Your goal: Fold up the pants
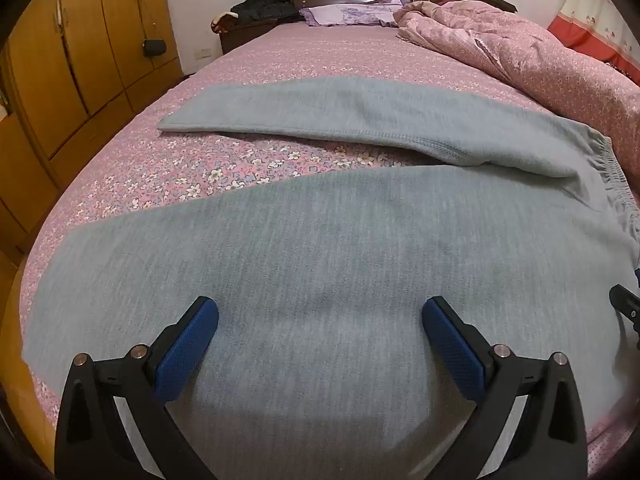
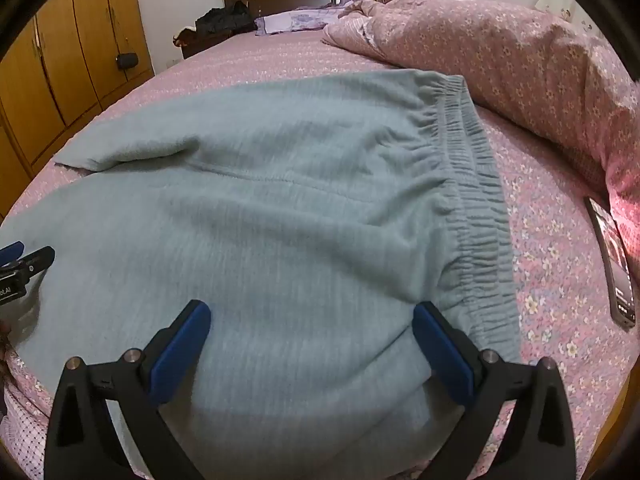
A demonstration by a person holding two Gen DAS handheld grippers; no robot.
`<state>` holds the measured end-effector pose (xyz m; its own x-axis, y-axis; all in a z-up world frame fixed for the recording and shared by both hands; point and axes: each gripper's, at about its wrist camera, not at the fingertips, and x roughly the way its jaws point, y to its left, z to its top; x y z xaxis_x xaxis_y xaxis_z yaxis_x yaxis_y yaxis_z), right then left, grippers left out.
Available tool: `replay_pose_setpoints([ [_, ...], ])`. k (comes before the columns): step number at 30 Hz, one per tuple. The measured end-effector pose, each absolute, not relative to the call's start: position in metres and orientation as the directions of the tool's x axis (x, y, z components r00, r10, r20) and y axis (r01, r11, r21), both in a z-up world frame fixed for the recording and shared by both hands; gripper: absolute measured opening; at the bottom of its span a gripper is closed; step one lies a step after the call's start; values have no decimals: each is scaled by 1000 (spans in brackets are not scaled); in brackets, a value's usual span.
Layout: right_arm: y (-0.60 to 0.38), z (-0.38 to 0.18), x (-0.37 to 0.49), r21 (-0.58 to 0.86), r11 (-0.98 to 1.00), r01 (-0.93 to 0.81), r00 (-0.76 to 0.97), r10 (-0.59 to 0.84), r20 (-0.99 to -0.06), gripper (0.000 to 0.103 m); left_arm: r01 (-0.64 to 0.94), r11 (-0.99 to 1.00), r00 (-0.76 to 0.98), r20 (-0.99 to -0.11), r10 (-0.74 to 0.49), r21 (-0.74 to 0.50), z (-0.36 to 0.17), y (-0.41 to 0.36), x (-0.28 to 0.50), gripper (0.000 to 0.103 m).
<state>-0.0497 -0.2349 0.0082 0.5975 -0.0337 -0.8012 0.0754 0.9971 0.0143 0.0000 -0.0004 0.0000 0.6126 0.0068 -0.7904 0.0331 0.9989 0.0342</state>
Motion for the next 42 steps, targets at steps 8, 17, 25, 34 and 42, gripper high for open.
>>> replay_pose_setpoints([
  [8,-234,9,-50,27,997,75,605,-23,-796,103,33,999,610,-792,2,28,0,0,0,100],
  [17,-233,9,-50,10,997,75,600,-37,-799,103,33,999,610,-792,1,26,0,0,0,100],
  [25,-234,9,-50,7,997,75,599,-39,-800,103,33,999,610,-792,0,26,0,0,0,100],
  [34,-234,9,-49,7,997,75,598,-40,-800,103,33,999,610,-792,0,26,0,0,0,100],
  [42,-236,7,-47,7,997,75,599,-39,-800,103,33,999,610,-792,0,25,0,0,0,100],
])
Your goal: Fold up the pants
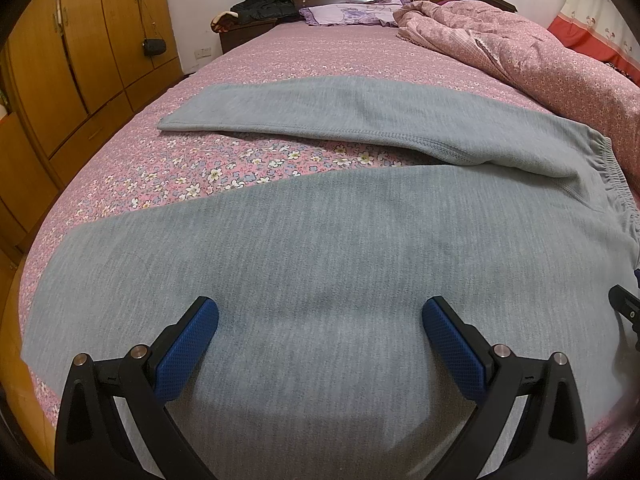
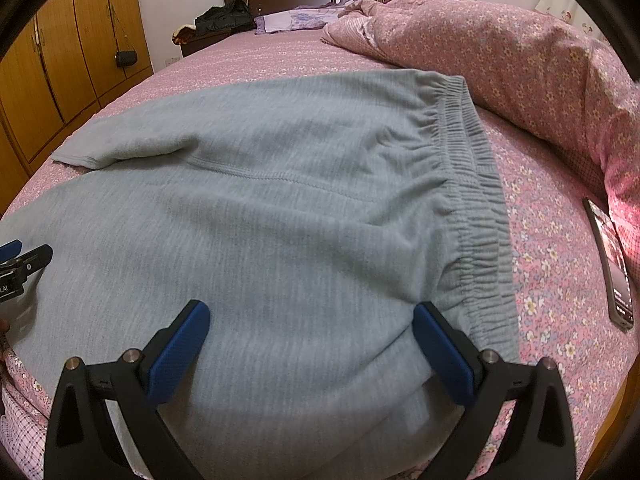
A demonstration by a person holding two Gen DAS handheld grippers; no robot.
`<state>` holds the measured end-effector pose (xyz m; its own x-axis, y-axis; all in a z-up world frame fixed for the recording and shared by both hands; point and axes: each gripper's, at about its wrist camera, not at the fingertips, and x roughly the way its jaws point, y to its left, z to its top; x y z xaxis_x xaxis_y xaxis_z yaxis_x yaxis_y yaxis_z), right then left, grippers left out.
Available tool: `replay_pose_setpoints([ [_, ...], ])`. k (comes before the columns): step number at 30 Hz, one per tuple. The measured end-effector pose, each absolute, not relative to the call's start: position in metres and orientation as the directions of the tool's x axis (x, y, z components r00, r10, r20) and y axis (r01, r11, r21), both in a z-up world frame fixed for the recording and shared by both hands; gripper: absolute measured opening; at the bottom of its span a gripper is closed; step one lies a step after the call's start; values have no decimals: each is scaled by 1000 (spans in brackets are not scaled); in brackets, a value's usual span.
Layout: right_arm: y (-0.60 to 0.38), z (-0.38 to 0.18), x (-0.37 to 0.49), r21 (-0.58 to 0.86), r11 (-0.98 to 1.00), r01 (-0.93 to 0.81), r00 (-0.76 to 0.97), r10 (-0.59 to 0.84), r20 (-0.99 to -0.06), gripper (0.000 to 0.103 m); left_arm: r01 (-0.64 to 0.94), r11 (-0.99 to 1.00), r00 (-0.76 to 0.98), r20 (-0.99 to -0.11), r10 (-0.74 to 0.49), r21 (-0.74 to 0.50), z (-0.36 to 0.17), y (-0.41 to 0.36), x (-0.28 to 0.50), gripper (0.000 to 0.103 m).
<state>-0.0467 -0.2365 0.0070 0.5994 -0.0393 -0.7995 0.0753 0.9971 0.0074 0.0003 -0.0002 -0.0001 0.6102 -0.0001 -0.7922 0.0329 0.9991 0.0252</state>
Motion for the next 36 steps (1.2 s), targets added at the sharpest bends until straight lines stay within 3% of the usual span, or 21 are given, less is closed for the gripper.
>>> replay_pose_setpoints([
  [36,-236,9,-49,2,997,78,606,-46,-794,103,33,999,610,-792,-3,22,0,0,1,100],
])
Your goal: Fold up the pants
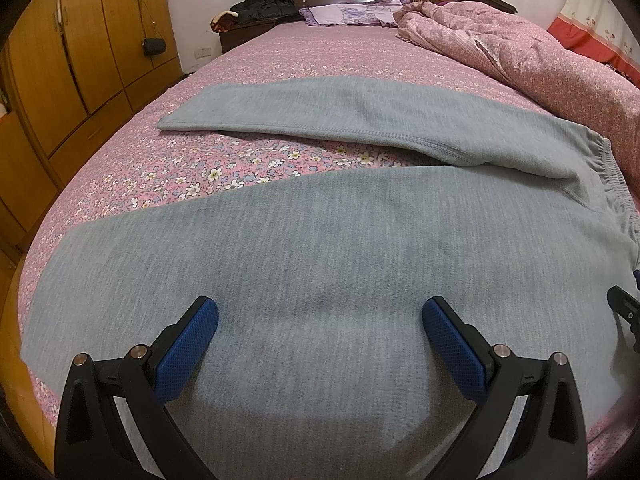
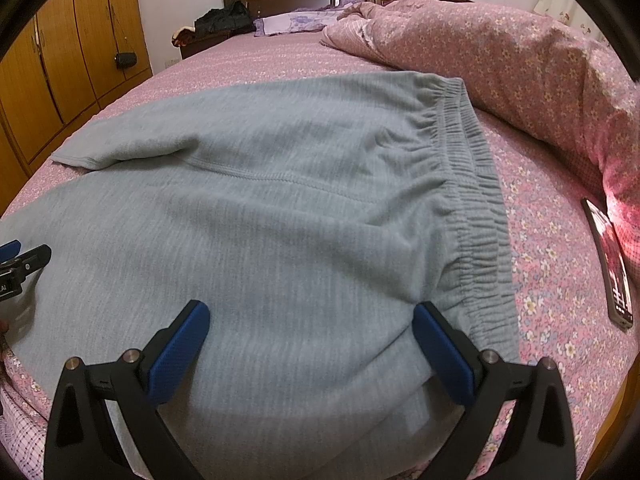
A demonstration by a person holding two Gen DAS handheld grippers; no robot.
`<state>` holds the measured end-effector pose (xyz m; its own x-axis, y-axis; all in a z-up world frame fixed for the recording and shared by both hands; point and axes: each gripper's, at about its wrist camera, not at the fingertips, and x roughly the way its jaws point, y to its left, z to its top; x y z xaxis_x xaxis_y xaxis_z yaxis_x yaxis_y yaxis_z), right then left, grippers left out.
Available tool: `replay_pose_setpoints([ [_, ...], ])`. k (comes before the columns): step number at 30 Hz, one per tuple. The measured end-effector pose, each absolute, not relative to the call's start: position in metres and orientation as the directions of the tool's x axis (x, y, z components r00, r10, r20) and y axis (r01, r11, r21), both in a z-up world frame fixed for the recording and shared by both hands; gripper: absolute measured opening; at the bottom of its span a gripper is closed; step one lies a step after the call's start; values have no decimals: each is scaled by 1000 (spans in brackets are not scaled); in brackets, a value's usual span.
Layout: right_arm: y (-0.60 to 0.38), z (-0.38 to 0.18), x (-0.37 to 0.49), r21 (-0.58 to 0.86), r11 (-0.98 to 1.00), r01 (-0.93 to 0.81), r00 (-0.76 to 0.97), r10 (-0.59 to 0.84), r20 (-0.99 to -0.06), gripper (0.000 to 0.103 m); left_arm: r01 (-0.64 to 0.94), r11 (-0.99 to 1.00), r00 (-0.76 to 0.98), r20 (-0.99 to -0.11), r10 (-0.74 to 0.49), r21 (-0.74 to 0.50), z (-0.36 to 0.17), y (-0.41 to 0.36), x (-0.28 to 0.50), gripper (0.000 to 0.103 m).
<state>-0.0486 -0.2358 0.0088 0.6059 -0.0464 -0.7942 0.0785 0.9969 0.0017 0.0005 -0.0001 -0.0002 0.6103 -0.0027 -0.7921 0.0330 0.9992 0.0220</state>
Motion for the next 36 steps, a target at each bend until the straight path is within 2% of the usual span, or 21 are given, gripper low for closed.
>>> replay_pose_setpoints([
  [16,-234,9,-46,-14,997,77,598,-58,-799,103,35,999,603,-797,-5,20,3,-4,1,100],
  [22,-238,12,-39,5,997,71,573,-37,-818,103,61,998,565,-824,-34,0,9,-1,2,99],
  [27,-248,21,-25,55,997,47,500,24,-866,103,155,988,543,-836,-83,2,23,-10,2,99],
  [31,-255,36,-19,103,994,18,492,81,-867,103,192,980,562,-824,-72,45,43,-18,8,99],
  [36,-256,59,-1,75,996,-40,512,85,-855,103,188,980,565,-823,-57,61,66,-15,35,99],
])
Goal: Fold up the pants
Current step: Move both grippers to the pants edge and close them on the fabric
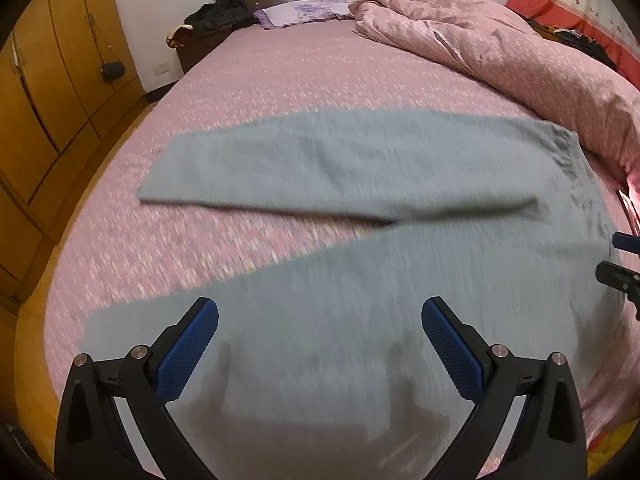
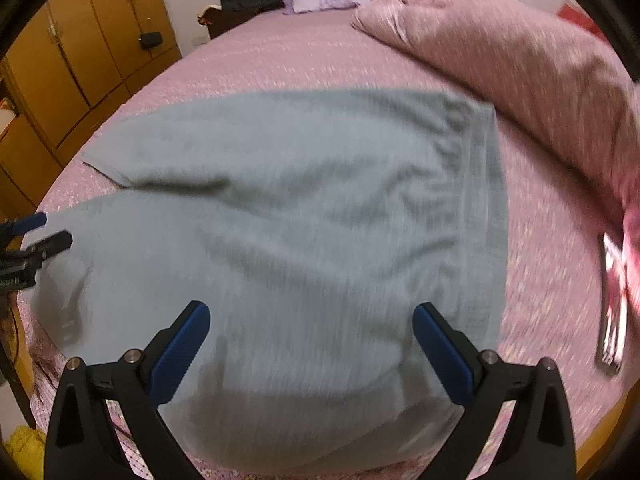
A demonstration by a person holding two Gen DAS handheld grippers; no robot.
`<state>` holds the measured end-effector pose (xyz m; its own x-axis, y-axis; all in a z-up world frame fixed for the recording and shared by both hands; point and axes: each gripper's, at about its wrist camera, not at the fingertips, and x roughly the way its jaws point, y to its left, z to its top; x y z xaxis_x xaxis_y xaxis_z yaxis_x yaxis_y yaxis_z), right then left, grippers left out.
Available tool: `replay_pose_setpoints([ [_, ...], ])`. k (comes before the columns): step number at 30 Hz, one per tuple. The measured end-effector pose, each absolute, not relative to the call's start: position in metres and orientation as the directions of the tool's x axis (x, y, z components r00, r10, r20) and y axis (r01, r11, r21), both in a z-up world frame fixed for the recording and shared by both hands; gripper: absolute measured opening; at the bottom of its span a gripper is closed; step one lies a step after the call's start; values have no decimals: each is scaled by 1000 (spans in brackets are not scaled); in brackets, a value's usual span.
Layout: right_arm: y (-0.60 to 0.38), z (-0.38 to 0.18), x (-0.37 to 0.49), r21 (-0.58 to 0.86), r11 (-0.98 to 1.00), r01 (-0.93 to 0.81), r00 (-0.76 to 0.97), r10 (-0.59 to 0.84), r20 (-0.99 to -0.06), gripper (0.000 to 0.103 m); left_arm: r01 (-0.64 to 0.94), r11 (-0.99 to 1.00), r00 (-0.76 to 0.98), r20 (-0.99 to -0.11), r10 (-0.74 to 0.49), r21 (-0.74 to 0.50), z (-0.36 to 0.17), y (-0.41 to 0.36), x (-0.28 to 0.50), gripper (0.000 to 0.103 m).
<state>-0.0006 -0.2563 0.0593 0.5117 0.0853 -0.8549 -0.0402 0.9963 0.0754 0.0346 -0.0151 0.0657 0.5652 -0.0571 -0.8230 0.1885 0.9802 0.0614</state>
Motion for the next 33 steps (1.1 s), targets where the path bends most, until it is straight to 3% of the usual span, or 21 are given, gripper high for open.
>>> replay_pose_setpoints([
  [14,-257,101,61,52,993,-109,510,101,-854,103,206,975,540,-840,-45,80,99,-3,122,99],
  [22,-268,88,129,0,994,-111,468,52,-882,103,230,970,480,-876,-41,80,86,1,189,99],
  [33,-288,53,211,-35,995,-96,380,4,-925,103,413,905,375,-925,-63,105,47,-11,277,99],
])
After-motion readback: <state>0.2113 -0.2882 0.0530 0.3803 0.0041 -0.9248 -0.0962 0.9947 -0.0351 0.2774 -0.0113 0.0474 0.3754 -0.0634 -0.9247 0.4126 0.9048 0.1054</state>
